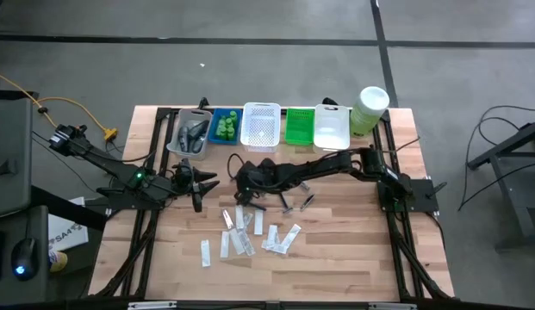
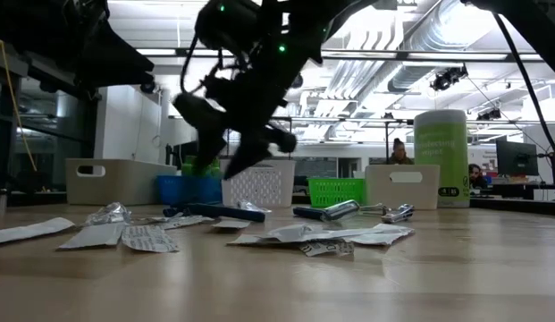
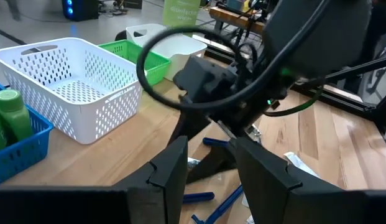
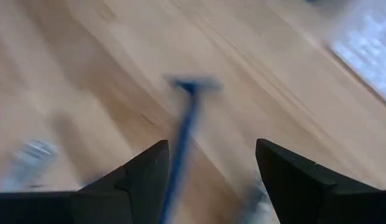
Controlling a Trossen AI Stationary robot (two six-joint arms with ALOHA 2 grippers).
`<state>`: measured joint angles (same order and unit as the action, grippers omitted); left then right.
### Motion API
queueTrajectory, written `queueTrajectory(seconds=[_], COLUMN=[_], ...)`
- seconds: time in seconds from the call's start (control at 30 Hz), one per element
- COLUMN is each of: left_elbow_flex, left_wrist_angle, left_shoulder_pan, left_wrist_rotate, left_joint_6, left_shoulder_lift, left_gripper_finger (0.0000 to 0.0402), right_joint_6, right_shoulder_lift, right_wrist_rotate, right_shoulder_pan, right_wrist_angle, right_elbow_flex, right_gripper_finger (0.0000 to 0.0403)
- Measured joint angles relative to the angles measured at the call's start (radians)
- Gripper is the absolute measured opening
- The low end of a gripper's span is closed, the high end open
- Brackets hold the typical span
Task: Pick & Place Travel size toiletries
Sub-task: Put the right razor into the green bin
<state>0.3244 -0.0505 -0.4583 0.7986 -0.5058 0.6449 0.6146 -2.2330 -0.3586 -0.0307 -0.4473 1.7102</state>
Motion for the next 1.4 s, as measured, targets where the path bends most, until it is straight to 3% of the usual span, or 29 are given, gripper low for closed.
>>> queueTrajectory(seconds=[0.2,0.37,0.7,1.4], left_elbow_flex=[0.000,0.000,-0.001,-0.001], left_wrist_angle=[0.001,0.001,0.002,0.009], left_shoulder_pan=[0.000,0.000,0.000,0.000], left_wrist_rotate=[0.000,0.000,-0.001,-0.002], left_joint_6=[0.000,0.001,0.001,0.002], left_shoulder_lift=[0.000,0.000,0.000,0.000], left_gripper_finger=[0.0136,0.0136,0.0136,0.0136], right_joint_6=[0.164,0.267,0.356,0.350], right_shoulder_lift=[0.005,0.023,0.029,0.079], right_wrist_rotate=[0.003,-0.037,-0.005,0.059], right_shoulder_pan=[-0.020,-0.072,-0.126,-0.135], right_wrist_angle=[-0.409,-0.606,-0.697,-0.631], right_elbow_flex=[0.016,0.017,-0.008,-0.044], right_gripper_finger=[0.0234,0.0234,0.0234,0.0234])
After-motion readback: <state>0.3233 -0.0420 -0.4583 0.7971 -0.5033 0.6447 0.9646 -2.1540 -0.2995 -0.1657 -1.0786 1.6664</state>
